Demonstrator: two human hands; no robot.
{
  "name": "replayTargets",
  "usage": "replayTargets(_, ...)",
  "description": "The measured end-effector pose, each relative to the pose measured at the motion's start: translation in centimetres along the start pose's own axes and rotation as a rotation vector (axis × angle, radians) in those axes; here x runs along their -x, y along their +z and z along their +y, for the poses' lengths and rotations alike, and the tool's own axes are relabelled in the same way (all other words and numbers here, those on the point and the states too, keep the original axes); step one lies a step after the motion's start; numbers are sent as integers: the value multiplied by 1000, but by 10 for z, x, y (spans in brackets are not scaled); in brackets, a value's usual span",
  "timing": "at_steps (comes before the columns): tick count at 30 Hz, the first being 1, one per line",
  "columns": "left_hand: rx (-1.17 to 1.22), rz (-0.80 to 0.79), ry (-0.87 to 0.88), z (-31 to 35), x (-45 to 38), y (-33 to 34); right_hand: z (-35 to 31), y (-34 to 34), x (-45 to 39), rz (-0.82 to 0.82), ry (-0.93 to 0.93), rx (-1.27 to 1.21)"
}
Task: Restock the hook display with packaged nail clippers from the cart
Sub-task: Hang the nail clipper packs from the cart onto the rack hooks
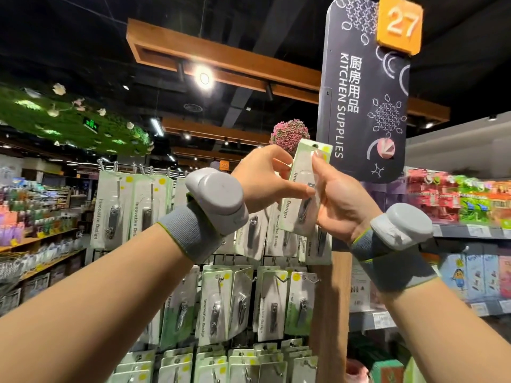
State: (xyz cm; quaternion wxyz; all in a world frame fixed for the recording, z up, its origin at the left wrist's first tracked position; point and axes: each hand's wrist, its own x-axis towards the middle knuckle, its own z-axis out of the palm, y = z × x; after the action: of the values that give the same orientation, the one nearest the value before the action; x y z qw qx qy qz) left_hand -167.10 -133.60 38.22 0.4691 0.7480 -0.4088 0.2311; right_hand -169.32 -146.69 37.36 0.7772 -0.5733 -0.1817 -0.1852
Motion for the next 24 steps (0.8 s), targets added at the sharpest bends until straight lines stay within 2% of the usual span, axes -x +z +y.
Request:
replayTargets(7, 78, 42, -24, 2, 5, 1, 3, 1, -1, 55, -68, 42)
replayTargets(12, 270, 60, -36, -1, 9, -8, -5, -6, 7, 2, -53, -68)
replayTargets(17, 403, 28, -129, -10, 12, -16, -8, -16, 13, 78, -93, -33)
replayTargets(24, 370, -24, -88, -18, 23, -23, -6, -20, 20, 25, -88, 87)
